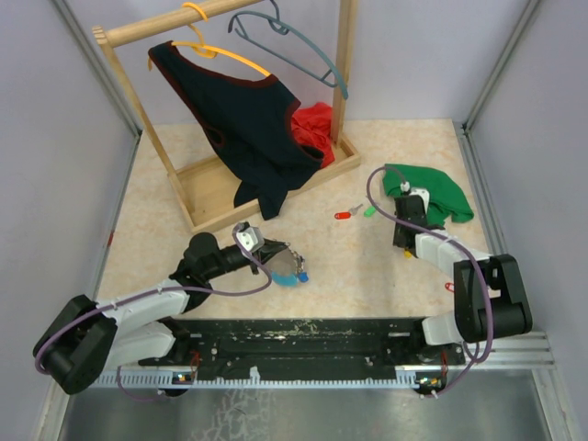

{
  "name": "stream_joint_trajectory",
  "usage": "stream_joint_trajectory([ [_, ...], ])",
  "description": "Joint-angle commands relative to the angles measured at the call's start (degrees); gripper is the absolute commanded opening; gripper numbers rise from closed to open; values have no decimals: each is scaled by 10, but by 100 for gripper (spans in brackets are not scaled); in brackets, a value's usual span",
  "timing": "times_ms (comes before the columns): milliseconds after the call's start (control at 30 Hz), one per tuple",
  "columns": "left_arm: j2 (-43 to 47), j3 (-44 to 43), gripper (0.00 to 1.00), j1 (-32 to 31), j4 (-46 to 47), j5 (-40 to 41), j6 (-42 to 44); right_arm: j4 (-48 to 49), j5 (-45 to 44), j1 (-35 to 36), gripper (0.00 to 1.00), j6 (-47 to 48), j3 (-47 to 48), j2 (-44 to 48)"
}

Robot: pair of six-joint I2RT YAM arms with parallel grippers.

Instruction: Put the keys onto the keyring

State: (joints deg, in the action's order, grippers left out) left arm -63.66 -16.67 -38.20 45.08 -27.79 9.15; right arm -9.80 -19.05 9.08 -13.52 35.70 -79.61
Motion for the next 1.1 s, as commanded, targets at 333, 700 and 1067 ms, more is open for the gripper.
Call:
stream_joint_trajectory([
  [333, 6, 2, 0, 2, 34, -21, 7, -26, 54, -7, 0, 16, 47, 0],
  [700, 4, 1, 0, 3, 31, -35, 15, -159, 115, 124, 0, -14, 99, 31],
  [1067, 7, 1, 0, 10, 16, -48, 28, -252, 107, 288, 0, -53, 183, -44],
])
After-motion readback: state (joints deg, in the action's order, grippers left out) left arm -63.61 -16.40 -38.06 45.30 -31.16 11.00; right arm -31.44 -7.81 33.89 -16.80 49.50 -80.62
